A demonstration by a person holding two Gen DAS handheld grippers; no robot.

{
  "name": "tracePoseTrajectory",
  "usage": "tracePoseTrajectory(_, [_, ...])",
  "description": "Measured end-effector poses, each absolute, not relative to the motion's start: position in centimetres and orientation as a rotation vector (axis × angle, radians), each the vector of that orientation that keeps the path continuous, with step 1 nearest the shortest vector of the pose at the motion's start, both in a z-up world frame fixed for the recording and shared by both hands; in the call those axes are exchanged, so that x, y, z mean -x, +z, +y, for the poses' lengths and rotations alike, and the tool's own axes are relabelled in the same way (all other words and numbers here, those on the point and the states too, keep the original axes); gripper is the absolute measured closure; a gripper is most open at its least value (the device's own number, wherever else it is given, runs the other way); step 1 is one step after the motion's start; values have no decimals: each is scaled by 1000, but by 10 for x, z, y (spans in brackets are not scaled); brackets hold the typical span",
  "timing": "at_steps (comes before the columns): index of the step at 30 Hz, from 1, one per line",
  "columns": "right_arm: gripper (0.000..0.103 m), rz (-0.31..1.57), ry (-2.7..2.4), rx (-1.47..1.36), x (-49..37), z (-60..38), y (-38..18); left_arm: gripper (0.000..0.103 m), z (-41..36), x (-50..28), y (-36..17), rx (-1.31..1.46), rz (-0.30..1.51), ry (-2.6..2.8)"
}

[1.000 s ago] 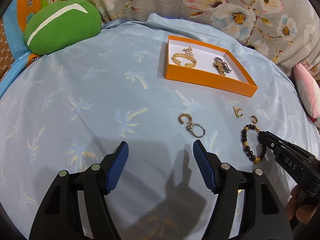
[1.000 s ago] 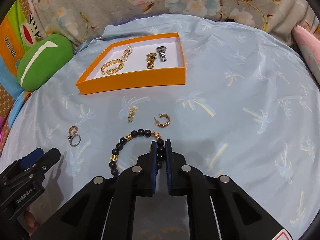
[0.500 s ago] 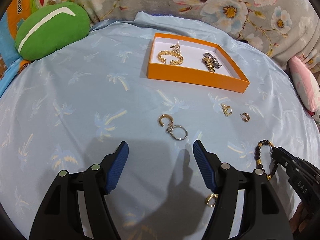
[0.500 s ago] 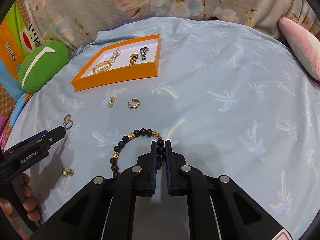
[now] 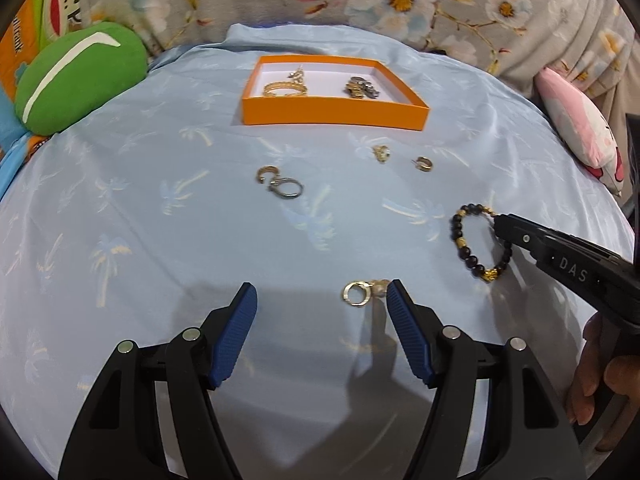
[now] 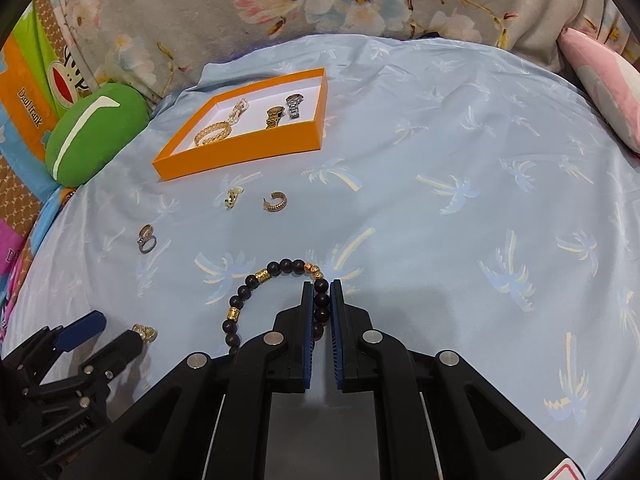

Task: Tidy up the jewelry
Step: 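Grasp the small gold earring with the left tool while the right tool holds the bracelet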

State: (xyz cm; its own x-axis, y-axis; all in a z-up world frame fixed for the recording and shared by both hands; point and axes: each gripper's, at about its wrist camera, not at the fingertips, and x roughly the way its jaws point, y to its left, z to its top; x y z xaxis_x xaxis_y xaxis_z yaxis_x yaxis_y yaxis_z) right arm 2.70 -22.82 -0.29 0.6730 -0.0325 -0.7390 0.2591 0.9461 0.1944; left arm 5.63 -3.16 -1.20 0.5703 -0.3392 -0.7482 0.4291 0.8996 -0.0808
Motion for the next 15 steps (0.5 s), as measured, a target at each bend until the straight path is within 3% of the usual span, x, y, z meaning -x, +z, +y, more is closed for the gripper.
tracePoseTrajectory(9, [95,824,-164,-301,-28,-229,-4,40,-47,-56,-13,-157,848,-460])
tracePoseTrajectory(15, [95,827,-162,-312,-28,-231,-6,65,-53,-54,-12,-173,838,-480])
